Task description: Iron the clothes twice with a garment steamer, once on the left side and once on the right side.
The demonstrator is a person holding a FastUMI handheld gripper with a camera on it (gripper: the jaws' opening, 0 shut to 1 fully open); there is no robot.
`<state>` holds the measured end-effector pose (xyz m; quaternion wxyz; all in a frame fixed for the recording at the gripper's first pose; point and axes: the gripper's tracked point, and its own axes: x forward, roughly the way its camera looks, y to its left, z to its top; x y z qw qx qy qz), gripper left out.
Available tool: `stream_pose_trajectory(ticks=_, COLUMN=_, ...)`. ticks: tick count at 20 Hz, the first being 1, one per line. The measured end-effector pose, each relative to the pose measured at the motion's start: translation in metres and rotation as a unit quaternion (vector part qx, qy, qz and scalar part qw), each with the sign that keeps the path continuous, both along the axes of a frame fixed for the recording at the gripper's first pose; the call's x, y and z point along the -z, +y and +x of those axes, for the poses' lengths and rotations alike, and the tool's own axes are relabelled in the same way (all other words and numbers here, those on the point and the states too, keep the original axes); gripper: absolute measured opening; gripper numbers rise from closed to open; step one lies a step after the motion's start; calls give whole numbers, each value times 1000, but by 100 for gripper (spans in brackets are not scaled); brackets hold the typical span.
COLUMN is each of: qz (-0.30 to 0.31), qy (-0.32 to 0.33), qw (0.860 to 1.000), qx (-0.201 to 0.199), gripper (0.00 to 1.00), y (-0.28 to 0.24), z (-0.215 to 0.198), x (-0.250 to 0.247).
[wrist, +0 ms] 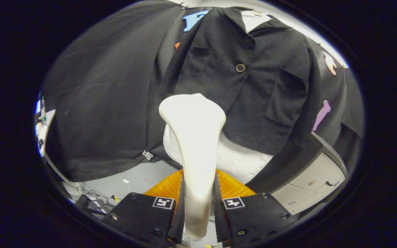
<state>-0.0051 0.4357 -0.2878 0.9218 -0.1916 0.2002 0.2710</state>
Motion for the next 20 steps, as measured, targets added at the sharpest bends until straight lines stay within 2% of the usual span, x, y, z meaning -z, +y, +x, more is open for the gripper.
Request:
stream_pose_trajectory(ticks=4, qz=33, qy=-23, qw=999, qx=36, gripper=39, y=-36, z=-8, x=-47)
stream_pose_trajectory(ticks=9, qz=57, qy=-52, qw=993, qx=92, gripper=39, y=-107, z=-11, x=-109)
stream_pose_trajectory(ticks=16, qz=107, qy=-85, qw=975, qx=176, gripper=39, y=-214, z=-3, x=-186)
stream_pose_trajectory(ticks=20, qz=154, qy=-84, qw=964, qx=201, gripper=39, y=-284, z=-5, x=-224)
